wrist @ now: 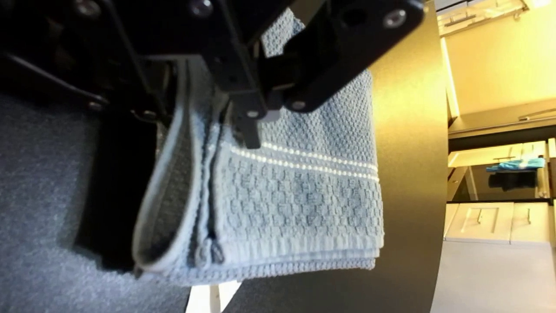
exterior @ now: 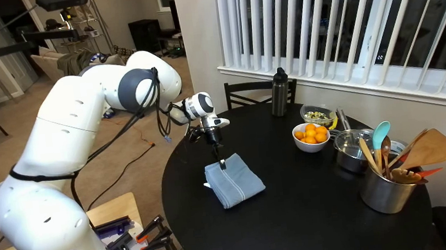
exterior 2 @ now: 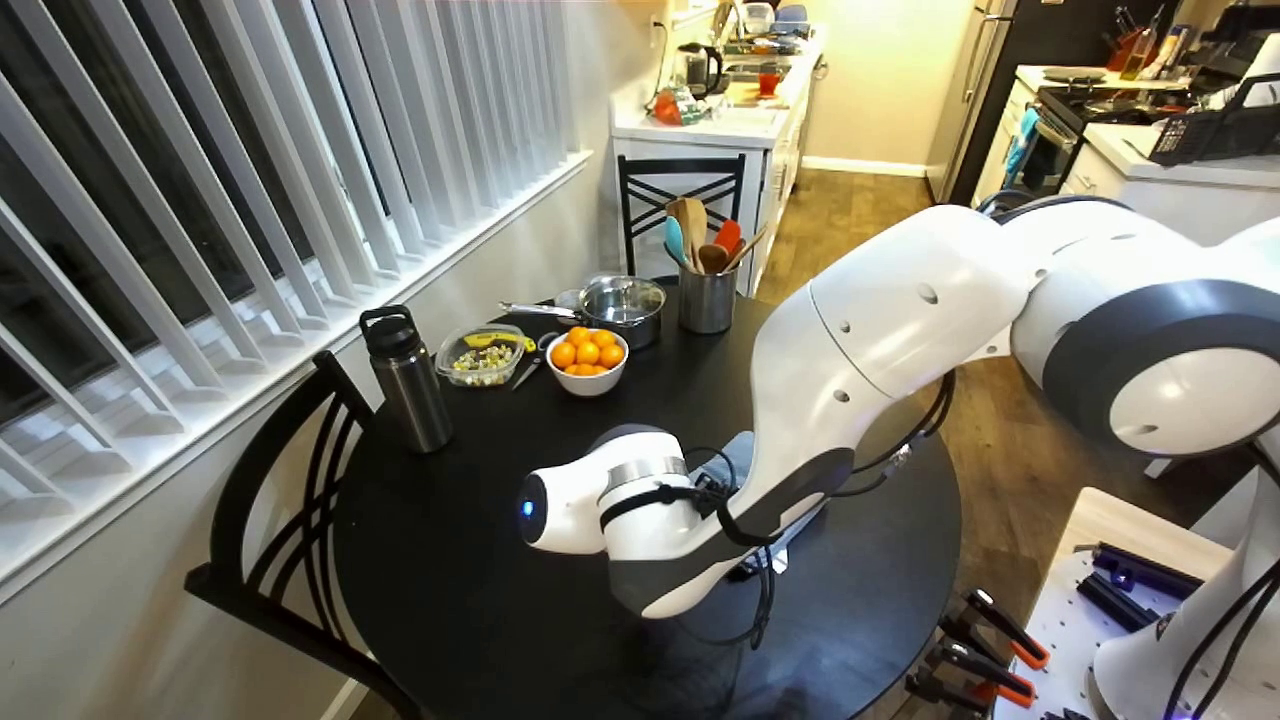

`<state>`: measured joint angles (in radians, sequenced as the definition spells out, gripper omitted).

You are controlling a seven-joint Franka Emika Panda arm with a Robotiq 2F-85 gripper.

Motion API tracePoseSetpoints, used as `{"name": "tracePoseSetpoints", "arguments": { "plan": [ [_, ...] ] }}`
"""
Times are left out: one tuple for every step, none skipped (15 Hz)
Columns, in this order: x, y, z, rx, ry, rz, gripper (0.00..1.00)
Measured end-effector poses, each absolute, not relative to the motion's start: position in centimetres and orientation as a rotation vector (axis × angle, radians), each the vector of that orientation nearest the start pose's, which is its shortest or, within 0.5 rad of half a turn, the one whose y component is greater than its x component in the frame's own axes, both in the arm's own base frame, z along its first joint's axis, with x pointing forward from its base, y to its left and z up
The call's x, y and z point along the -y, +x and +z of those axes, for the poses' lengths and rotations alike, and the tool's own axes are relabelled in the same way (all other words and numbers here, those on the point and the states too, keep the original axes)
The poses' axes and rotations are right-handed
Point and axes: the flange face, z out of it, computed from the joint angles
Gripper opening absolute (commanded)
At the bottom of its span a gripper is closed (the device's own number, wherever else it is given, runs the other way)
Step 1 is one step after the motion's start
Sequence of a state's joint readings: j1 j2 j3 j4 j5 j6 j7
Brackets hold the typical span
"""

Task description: Unfold the blue towel from left to right.

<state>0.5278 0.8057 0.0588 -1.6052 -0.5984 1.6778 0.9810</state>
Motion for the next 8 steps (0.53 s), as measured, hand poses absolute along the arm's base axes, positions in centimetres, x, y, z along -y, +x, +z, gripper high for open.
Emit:
{"name": "tracePoseSetpoints", "arguments": {
  "plan": [
    [-28.93, 53.83, 13.28, 0.114, 2.284, -0.181, 0.01],
    [-29.03, 53.84, 13.30, 0.112, 2.288, -0.179, 0.00],
    [-29.17, 53.86, 13.33, 0.110, 2.295, -0.174, 0.01],
    [-29.35, 53.92, 13.36, 0.107, 2.305, -0.167, 0.03],
    [-29.51, 53.98, 13.40, 0.103, 2.315, -0.160, 0.03],
    [-29.64, 54.07, 13.51, 0.099, 2.326, -0.153, 0.03],
    [-29.69, 54.18, 13.68, 0.095, 2.336, -0.147, 0.03],
    [-29.61, 54.31, 14.01, 0.094, 2.344, -0.142, 0.03]
  ]
}}
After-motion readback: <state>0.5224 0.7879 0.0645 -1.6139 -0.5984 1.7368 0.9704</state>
